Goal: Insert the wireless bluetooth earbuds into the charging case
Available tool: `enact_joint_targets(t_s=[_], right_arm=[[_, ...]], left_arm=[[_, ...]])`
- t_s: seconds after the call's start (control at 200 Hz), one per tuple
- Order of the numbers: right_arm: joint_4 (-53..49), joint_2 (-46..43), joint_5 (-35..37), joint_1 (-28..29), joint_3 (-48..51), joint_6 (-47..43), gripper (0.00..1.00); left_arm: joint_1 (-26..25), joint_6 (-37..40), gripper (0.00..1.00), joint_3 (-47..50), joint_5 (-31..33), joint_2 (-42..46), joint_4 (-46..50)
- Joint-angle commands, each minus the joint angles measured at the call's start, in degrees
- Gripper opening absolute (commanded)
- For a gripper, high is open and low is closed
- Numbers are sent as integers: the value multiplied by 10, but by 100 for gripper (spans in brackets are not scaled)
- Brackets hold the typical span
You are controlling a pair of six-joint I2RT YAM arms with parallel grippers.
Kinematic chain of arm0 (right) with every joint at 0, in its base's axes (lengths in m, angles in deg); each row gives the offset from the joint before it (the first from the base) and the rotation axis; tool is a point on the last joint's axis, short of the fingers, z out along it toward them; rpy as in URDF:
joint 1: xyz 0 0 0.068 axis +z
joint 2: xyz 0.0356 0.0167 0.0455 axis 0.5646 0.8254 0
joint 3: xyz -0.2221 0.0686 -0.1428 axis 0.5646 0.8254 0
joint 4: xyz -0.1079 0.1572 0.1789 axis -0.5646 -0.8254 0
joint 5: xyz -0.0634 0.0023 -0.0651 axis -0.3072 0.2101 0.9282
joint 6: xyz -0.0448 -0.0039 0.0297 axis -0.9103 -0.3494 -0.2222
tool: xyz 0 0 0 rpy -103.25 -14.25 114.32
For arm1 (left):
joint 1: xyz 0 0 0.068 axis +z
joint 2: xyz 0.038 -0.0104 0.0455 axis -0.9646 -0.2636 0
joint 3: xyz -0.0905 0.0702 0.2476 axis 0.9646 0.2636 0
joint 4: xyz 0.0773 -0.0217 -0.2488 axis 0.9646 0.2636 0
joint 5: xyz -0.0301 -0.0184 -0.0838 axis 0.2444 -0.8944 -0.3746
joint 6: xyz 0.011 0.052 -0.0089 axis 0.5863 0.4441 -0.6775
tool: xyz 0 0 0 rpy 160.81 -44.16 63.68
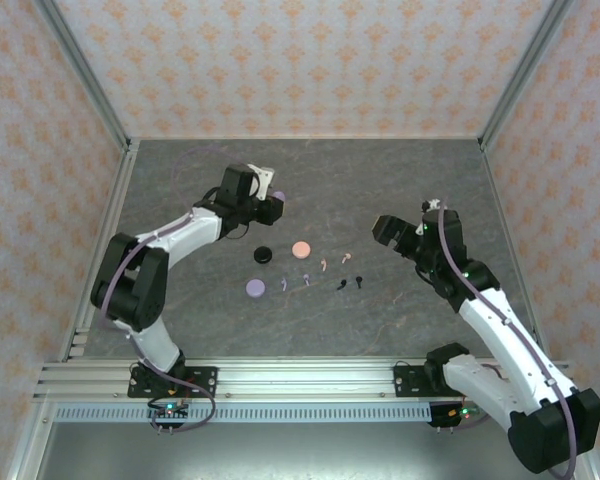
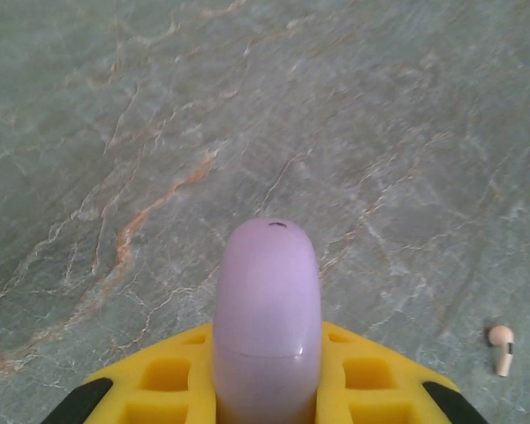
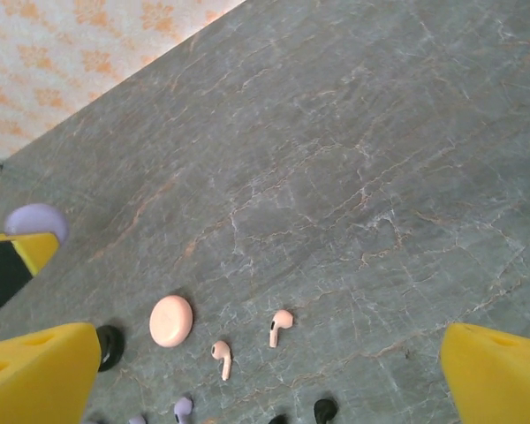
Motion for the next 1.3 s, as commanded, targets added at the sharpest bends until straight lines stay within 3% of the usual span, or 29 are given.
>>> enact_joint_targets(t_s=[0.0,0.31,0.706,0.971,1.291], right_arm=[[27,-13,-17,-12,8,32,99],[7,-13,-30,-15,13,20,99],[-11,0,-64,-15,2,-25,99],[-36,88,-103,18,-41,-82,100],[-96,306,26,171,-180,-197,91]], left_arm=[[10,-31,0,-44,-38,-54,78],[23,-71,3,-98,-76,-158,93],[35,-46,48,-106,-41,-158,137],[43,-15,66,-82,-4,-56,160],[44,-38,72,91,55,190,64]])
